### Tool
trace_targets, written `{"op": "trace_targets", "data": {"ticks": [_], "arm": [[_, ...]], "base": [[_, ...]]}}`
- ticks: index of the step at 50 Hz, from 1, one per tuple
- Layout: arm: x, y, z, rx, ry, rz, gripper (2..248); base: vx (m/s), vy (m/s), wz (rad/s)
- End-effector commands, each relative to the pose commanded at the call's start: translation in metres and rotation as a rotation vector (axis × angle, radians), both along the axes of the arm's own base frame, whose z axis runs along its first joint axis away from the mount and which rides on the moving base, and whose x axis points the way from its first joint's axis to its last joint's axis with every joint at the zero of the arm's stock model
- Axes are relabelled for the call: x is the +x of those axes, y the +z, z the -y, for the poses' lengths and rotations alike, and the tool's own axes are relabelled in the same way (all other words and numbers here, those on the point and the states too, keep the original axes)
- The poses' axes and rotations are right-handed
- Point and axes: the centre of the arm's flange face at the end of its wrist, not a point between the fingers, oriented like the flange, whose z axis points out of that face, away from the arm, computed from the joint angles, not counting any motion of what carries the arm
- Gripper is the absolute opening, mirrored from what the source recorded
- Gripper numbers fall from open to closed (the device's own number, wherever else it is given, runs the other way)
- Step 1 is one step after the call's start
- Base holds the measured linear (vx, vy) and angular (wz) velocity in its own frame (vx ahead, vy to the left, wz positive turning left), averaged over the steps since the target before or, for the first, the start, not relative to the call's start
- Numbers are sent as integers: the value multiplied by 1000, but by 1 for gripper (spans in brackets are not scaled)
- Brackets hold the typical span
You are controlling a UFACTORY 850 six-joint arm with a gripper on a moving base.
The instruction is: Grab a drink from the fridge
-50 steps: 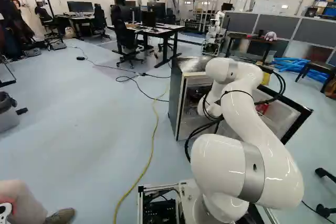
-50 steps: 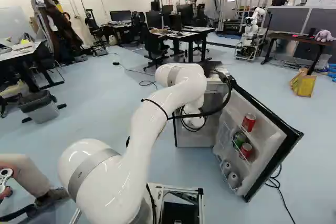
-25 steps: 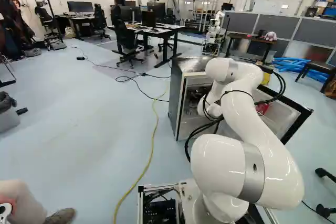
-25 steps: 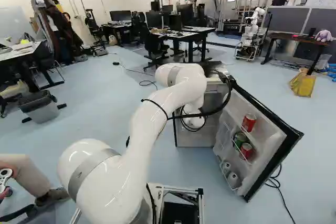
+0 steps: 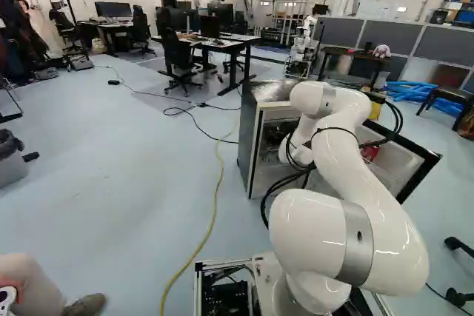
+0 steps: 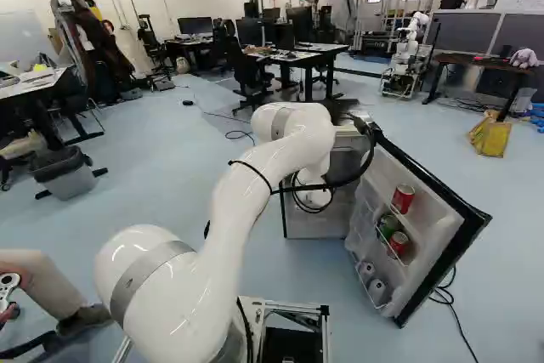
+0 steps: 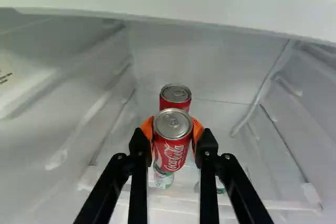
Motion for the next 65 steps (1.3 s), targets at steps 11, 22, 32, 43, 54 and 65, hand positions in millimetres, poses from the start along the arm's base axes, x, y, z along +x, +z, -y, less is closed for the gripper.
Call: {"op": "trace_targets", "data": {"ticks": [11,22,32,43,54,65], "arm": [[0,6,0,-1,0,2,93],[0,15,0,-3,0,6,93],[0,16,0,-3,0,6,93],[-6,17,0,1,-3,-2,93],[-14,20,-1,7,-8,-15,93],[-23,22,0,14,-15,-28,93]], "base": [[0,0,0],[0,0,0],[0,0,0],[0,0,0],[0,0,0],[0,0,0]]}}
